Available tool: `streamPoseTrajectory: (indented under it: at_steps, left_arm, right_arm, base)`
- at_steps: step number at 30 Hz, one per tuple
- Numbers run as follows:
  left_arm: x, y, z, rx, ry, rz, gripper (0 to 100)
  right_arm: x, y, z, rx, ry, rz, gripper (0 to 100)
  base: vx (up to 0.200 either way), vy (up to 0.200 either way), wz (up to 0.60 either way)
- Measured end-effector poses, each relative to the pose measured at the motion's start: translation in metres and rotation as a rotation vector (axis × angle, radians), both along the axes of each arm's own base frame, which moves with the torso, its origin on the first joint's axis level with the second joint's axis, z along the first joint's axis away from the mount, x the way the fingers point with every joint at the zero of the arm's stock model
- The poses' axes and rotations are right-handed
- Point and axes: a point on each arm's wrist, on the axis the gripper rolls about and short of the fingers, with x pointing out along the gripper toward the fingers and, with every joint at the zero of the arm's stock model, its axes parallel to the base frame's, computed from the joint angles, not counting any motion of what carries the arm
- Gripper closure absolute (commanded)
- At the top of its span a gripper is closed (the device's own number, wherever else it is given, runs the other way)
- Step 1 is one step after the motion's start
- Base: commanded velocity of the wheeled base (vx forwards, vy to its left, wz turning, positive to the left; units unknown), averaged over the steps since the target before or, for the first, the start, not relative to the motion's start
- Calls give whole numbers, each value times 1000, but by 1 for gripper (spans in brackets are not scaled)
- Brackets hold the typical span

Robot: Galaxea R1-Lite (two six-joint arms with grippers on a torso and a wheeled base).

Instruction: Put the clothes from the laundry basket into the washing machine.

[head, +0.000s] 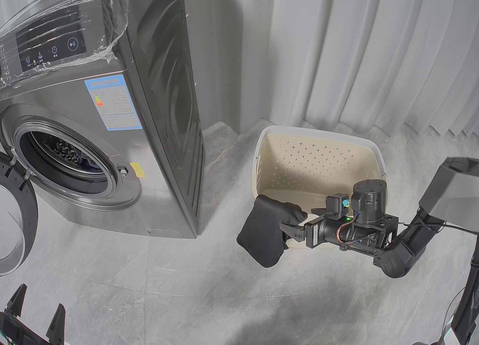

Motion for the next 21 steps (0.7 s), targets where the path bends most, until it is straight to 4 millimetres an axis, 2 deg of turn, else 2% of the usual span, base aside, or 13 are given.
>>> streamPoseTrajectory:
  at_steps: [21]
  left_arm:
    - [0,0,0,-1,0,0,0]
  right_arm:
    - [43,23,-37,-34,-18,-11,0]
  base:
    - [0,0,0]
